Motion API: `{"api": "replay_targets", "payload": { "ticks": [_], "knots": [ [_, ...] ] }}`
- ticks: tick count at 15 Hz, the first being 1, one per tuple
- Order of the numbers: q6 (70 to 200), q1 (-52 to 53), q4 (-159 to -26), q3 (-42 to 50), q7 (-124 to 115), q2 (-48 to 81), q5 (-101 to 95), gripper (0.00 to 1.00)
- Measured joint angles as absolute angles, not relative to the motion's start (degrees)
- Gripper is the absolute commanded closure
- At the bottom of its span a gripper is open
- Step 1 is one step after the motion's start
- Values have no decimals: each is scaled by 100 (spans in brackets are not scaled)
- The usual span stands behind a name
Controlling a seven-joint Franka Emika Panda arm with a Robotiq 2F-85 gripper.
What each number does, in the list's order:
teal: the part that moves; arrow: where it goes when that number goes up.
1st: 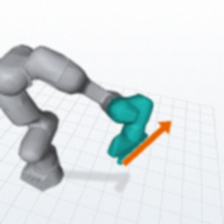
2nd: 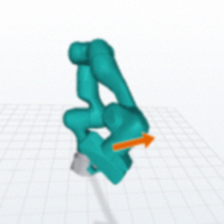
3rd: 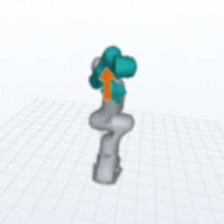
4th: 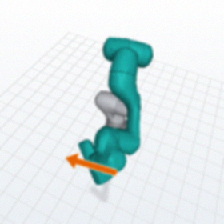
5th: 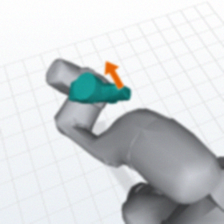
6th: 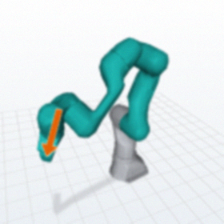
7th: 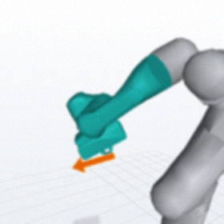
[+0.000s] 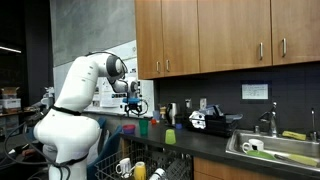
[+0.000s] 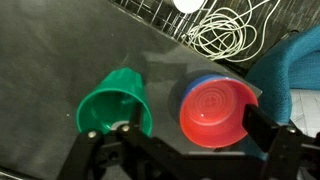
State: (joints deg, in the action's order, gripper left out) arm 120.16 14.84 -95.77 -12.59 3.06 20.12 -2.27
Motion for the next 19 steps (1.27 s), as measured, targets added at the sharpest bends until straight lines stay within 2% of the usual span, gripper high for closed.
{"api": "replay_targets", "payload": {
  "ticks": [8, 14, 19],
  "knots": [
    [12712, 572, -12101, -979, 1798, 434, 618, 0],
    [13639, 133, -14043, -250, 3945, -437, 1359, 0],
    [13721, 56, -15502, 514, 5741, -1115, 2025, 0]
  ]
}}
